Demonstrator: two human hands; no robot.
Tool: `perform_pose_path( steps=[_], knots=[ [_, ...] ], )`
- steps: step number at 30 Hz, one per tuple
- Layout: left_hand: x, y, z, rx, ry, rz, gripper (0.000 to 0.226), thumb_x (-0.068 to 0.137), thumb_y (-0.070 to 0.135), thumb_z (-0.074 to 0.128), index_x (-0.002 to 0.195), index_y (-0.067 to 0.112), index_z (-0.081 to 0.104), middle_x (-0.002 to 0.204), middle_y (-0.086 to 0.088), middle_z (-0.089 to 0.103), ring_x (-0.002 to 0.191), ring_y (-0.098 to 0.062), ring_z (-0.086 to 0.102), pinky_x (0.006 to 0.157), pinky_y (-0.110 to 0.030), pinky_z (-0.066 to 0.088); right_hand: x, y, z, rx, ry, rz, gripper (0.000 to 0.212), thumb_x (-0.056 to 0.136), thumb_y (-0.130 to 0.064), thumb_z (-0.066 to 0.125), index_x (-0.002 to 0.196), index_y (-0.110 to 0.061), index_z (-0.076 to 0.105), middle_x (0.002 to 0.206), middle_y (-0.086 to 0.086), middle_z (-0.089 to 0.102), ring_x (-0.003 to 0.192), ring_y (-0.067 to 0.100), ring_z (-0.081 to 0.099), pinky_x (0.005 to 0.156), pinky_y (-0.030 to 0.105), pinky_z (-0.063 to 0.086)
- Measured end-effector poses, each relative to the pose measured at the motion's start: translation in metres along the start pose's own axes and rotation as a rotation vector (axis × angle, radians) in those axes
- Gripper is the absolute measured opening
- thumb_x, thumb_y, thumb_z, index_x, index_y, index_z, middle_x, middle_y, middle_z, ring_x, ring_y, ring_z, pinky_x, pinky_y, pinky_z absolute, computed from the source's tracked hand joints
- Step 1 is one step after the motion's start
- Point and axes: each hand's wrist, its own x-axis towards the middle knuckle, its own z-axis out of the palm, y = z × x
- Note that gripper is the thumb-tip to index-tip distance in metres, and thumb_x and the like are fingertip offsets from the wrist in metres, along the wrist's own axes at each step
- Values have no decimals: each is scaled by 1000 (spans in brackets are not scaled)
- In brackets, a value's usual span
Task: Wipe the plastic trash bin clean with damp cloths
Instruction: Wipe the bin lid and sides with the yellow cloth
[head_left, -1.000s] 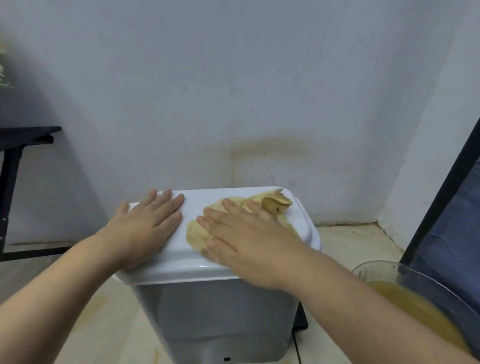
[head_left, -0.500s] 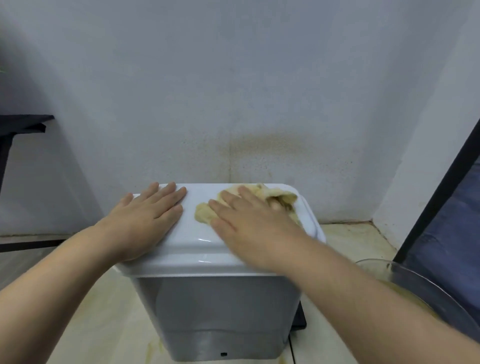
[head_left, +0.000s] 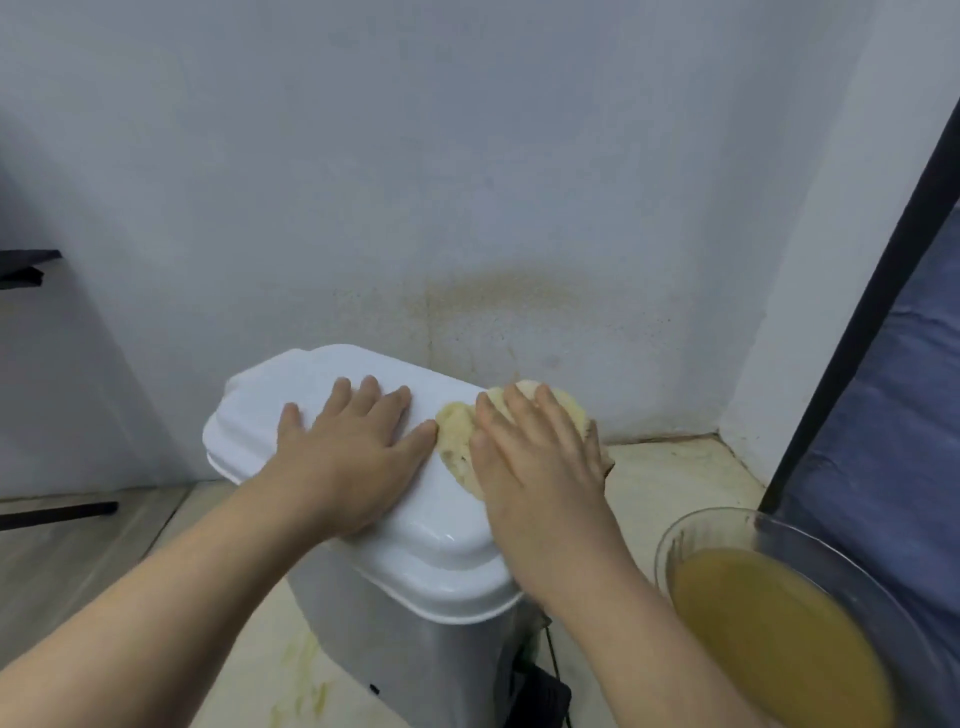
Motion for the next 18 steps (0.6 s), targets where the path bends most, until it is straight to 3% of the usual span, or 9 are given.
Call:
perform_pose_path(
  steps=[2,3,6,9,11,13,15,18],
  knots=[
    [-3,-5,-1,33,-55,12,61,90,58,13,148,38,8,159,11,-2,145,-9,-7,117,-46,-6,-5,-12,-7,-18,-74,-50,54,95,-52,11,147,-38,18,157,-14,11,145,8,-4,117,45,-8],
    [-3,-8,-4,8,-64,25,58,92,57,14,147,41,9,159,13,-1,145,-7,-7,117,-45,-6,-1,-13,-19,51,-91,-55,51,95,-52,19,145,-40,22,156,-13,19,145,11,8,118,45,3],
    [-3,-11,-14,-173,-3,77,38,95,49,26,131,47,41,149,17,30,139,-7,20,117,-46,2,26,2,-65,292,-66,44,40,95,-39,45,134,-41,44,140,-13,45,127,11,42,101,31,36],
    [-2,-5,-22,-432,60,131,28,89,57,40,93,41,63,111,23,53,112,-5,48,111,-46,23,50,27,-90,387,-205,132,29,92,-34,55,120,-35,59,124,-14,56,113,7,50,86,24,38],
    [-1,1,-24,-446,36,166,30,82,65,48,88,41,65,106,21,52,109,-4,48,106,-38,30,62,37,-94,298,-464,174,33,87,-42,60,119,-32,60,120,-10,59,111,11,53,90,30,43],
    [3,10,-25,-419,13,169,30,77,65,56,94,41,66,108,18,49,109,-6,46,95,-28,32,66,45,-92,240,-619,196,36,84,-45,63,116,-29,62,116,-7,62,110,14,55,94,35,45],
    [7,19,-27,-379,-24,189,28,77,55,63,99,38,66,112,13,47,109,-7,43,93,-25,32,64,50,-88,303,-628,199,28,82,-40,67,105,-23,64,107,-3,64,105,16,58,93,36,45],
    [7,31,-30,-404,-43,255,3,83,35,65,85,35,63,110,11,48,104,-8,45,86,-22,35,56,56,-88,434,-570,161,12,84,-27,68,82,-23,57,87,-6,56,86,14,51,88,35,41]
  ],
)
